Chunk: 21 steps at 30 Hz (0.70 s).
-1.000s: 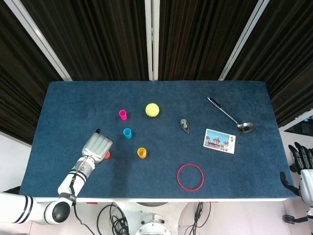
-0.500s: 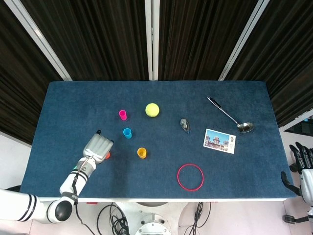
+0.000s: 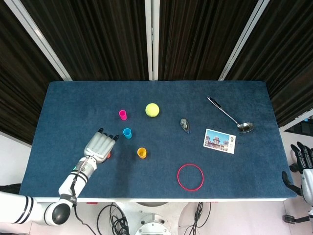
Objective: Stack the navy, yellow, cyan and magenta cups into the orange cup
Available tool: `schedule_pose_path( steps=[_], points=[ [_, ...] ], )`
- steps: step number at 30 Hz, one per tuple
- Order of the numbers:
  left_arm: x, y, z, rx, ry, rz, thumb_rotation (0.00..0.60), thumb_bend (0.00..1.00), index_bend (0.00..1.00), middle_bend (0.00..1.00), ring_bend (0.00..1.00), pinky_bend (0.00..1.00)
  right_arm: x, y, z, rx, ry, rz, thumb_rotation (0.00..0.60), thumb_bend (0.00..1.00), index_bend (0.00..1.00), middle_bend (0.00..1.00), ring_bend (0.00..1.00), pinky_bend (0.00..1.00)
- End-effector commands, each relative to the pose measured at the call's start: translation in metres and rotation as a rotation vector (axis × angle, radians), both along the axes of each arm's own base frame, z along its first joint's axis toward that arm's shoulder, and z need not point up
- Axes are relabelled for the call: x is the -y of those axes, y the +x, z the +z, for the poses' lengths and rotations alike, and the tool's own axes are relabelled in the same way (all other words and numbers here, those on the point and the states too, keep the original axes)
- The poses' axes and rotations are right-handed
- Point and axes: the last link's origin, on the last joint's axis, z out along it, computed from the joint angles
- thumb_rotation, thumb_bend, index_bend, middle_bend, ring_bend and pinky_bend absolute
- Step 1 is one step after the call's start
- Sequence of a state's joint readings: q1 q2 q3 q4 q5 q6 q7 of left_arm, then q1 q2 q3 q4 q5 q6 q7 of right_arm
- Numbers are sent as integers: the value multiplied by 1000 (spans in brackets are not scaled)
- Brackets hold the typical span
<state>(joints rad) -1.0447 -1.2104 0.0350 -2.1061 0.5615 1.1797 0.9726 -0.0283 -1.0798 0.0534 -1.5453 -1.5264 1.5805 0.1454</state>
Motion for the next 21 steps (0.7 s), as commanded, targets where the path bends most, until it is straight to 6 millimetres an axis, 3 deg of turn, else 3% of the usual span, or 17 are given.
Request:
schedule_pose_path(
  steps=[1,8,15,21],
  points=[
    [12,17,6,91,13,-81,600,207,179,303,329,210,0,0,1,-1,-2,0,600,343,0,0,0,0],
    [14,28,-16,213,-16,-162,600,206,222,313,330,231,-2,1,1,-4,-3,1,600,343,0,0,0,0],
    [5,32,-54,215,-32,-205,600,204,245,298,330,210,-4,-3,2,4,-10,2,600,343,0,0,0,0],
    [1,37,-72,204,-59,-189,600,205,245,294,329,209,-5,-7,4,8,-17,-12,600,344,0,0,0,0]
  ],
)
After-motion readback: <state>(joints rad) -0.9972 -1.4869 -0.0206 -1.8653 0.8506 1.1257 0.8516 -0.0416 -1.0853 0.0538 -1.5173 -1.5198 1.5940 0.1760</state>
